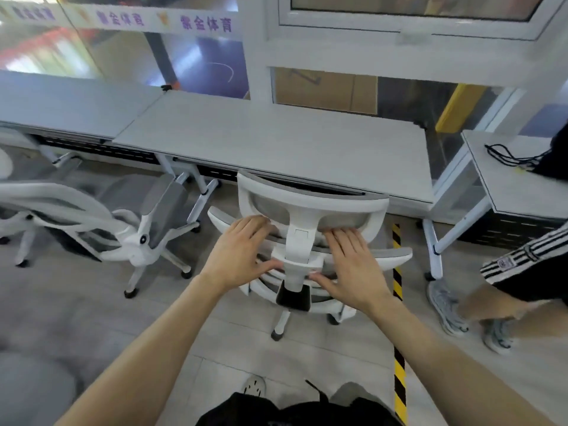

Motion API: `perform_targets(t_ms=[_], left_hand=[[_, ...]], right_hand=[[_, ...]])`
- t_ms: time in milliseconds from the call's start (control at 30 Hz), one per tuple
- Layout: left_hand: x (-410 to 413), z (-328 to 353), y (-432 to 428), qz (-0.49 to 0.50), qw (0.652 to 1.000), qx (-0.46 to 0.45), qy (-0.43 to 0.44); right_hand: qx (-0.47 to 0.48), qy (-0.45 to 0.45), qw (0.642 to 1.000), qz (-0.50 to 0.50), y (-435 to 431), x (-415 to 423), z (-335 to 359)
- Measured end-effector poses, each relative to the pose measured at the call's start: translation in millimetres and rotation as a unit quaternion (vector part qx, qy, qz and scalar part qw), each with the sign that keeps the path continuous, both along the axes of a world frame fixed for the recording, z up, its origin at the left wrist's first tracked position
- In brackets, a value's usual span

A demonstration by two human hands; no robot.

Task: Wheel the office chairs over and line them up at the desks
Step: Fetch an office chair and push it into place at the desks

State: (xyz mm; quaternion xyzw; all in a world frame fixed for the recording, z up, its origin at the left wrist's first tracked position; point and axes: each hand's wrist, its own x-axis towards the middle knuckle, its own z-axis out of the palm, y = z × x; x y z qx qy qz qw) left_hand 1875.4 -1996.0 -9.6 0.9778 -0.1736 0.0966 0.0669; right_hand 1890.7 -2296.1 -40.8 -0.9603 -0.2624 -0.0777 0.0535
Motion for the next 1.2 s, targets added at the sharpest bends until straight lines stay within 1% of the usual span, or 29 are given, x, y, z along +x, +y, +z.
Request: perform_targets(t_ms=[133, 167, 200, 233, 300, 400, 467, 600, 667, 733, 867, 1000, 1067, 1200], left_hand=[[-58.8, 3.7, -28.4, 0.143, 0.989, -0.03, -0.018], [-79.7, 5.6, -38.4, 0.19, 0.981, -0.032, -0.005], [-102.9, 6.6, -49.4, 0.234, 0.972, -0.023, 0.025], [-127.9, 6.6, -61.8, 0.275, 0.959, -0.009, 0.073], [-180.3, 5.3, -90.7, 0.348, 0.92, 0.018, 0.178], [-258.6, -0.4, -133.2, 0.414, 0.859, 0.001, 0.302], [-305.1, -3.5, -157.0, 0.459, 0.821, -0.005, 0.341], [-389.7, -8.1, -199.3, 0.512, 0.762, -0.029, 0.396], [-430.6, -9.7, -219.1, 0.532, 0.74, -0.036, 0.41], [-469.9, -11.8, -235.3, 0.553, 0.723, -0.051, 0.412], [-546.5, -10.2, -262.6, 0.595, 0.693, -0.07, 0.403], [-637.2, -9.7, -282.6, 0.637, 0.66, -0.092, 0.389], [-692.2, -11.5, -293.3, 0.653, 0.643, -0.097, 0.389], [-805.1, -8.4, -313.7, 0.669, 0.63, -0.107, 0.379]], right_hand=[[0.027, 0.003, 0.994, 0.103, -22.0, 8.3, 7.5], [0.016, 0.004, 0.991, 0.13, -30.3, 9.1, 8.9], [-0.003, 0.009, 0.988, 0.155, -38.9, 7.6, 9.8], [-0.018, 0.015, 0.984, 0.175, -47.5, 2.7, 10.6], [-0.041, 0.024, 0.977, 0.206, -63.0, -10.9, 9.9], [-0.089, 0.045, 0.964, 0.246, -77.4, -40.5, 10.5], [-0.108, 0.086, 0.95, 0.281, -80.5, -59.8, 6.4], [-0.204, 0.2, 0.902, 0.324, -82.2, -105.7, -9.9], [-0.234, 0.245, 0.88, 0.332, -82.1, -135.8, -19.7], [-0.255, 0.271, 0.861, 0.346, -82.7, -166.7, -28.7], [-0.278, 0.28, 0.832, 0.39, -81.1, -232.7, -32.3], [-0.289, 0.266, 0.818, 0.42, -73.0, -311.6, -28.9], [-0.287, 0.259, 0.818, 0.427, -67.8, -358.2, -24.1], [-0.263, 0.234, 0.822, 0.448, -64.9, -471.0, -17.9]])
